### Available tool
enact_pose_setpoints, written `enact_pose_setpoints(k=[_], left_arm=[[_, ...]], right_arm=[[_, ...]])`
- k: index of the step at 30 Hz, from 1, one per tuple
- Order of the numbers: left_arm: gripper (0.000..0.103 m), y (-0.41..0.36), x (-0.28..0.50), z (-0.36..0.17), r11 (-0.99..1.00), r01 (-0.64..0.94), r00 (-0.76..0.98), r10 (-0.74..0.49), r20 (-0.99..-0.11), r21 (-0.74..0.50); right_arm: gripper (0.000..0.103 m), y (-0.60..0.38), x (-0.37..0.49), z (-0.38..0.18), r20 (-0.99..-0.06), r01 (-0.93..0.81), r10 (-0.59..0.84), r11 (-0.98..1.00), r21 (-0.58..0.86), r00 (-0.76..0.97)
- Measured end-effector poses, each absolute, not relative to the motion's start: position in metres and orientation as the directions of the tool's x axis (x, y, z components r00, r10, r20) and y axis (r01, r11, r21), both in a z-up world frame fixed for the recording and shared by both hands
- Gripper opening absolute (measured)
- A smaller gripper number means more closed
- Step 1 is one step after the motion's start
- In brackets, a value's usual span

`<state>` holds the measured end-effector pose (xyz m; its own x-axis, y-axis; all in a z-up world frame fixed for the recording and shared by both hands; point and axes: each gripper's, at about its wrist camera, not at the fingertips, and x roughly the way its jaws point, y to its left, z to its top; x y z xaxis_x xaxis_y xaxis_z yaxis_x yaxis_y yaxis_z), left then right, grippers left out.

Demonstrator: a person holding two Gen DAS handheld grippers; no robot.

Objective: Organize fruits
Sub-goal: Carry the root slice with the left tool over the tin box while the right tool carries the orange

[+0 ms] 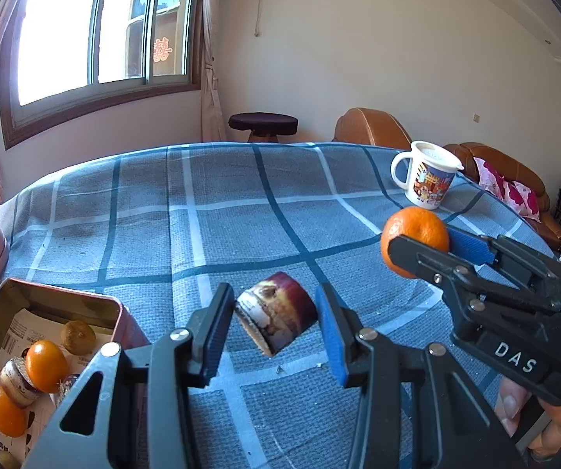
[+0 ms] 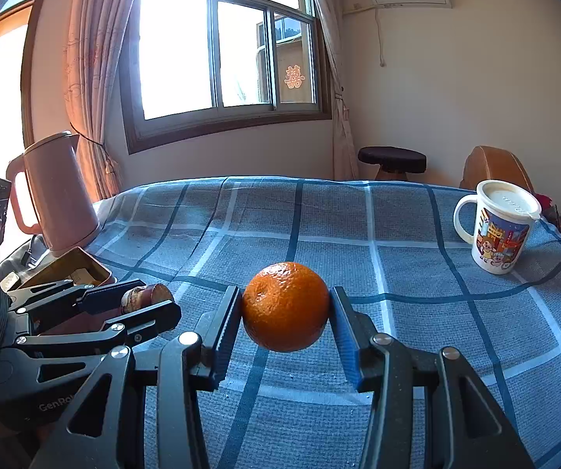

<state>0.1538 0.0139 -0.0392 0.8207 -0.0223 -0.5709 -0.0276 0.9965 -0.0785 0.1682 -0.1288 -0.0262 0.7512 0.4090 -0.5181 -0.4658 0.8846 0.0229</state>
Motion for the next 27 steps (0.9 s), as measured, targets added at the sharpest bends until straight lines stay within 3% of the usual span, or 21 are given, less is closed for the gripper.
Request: enact_pose_setpoints(k=[27], left_arm=[[0.045, 0.003, 0.127, -0.027, 0.998, -0.058, 0.887, 0.051, -0.460, 0.000]], right_arm=[[0.048, -0.132, 0.151, -0.018, -0.432, -0.459, 0.406, 0.888, -0.021, 0.805]])
